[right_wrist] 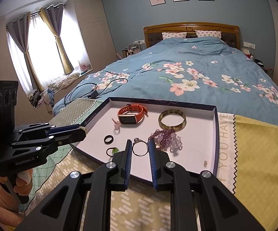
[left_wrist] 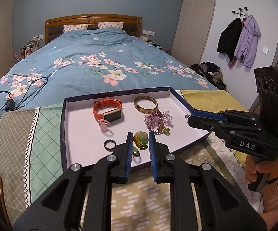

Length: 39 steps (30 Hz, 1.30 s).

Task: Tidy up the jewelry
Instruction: 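Carry the yellow-green ring and silver ring over the box with both tools, then lower the silver ring into the box and open the right tool while the left tool releases its ring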

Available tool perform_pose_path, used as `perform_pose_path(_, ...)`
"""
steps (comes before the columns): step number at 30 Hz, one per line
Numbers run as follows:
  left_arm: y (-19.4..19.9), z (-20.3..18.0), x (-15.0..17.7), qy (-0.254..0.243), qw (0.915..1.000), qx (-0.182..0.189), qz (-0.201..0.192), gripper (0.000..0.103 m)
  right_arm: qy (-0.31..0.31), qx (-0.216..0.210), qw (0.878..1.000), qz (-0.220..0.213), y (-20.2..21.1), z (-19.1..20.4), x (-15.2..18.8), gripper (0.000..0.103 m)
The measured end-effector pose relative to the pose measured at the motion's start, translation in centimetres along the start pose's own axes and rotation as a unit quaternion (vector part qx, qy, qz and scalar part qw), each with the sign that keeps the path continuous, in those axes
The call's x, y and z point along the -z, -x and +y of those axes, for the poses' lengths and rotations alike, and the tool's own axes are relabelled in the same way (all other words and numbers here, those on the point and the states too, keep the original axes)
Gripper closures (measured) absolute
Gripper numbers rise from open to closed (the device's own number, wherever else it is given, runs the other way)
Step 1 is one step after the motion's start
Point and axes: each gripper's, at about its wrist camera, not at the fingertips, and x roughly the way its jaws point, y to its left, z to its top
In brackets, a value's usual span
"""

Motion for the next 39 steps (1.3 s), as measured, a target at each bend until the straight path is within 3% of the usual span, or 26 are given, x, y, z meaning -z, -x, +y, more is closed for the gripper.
perform_pose_path(39, -4.3, 1.7, -1.4, 0.011, 0.9993, -0.029, 0.020, 0.086, 0.014, 0.017, 0.999, 0.027, -3.8, -1.1, -1.4, 0.087)
